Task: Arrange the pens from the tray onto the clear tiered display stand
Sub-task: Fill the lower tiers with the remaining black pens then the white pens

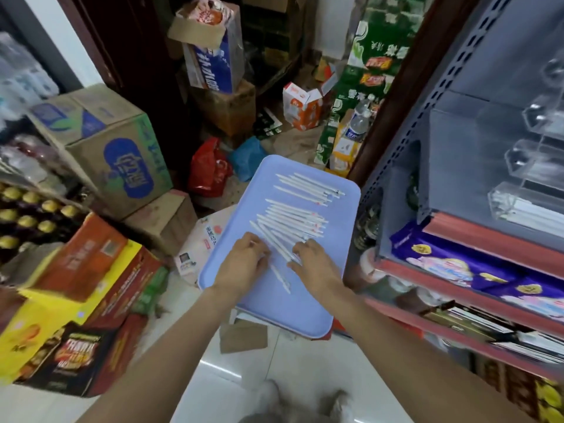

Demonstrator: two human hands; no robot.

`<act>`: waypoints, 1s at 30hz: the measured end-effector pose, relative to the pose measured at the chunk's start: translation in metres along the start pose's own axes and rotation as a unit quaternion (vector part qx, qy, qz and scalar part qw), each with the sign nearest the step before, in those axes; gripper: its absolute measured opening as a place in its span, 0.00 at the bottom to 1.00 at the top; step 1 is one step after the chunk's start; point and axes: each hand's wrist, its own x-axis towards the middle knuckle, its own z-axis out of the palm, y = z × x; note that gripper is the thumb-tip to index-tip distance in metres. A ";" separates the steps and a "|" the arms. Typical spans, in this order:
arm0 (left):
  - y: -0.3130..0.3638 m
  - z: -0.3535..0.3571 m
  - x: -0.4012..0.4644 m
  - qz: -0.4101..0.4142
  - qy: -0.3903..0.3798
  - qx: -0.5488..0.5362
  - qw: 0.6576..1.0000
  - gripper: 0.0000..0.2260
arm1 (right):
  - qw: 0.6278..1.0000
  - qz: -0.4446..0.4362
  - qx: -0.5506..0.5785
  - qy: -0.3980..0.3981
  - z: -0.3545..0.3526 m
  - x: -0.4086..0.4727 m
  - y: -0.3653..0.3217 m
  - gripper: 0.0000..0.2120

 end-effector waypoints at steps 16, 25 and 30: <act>0.021 -0.021 0.007 -0.275 0.066 -0.295 0.913 0.13 | 0.995 0.051 0.089 -0.001 0.001 0.006 -0.021 0.08; 0.083 -0.049 0.021 -0.167 0.019 -0.519 0.838 0.08 | 0.957 0.043 0.285 0.047 -0.050 -0.021 -0.022 0.10; 0.129 -0.058 0.025 -0.115 -0.007 -0.497 0.860 0.08 | 0.962 0.019 0.258 0.090 -0.084 -0.044 -0.005 0.13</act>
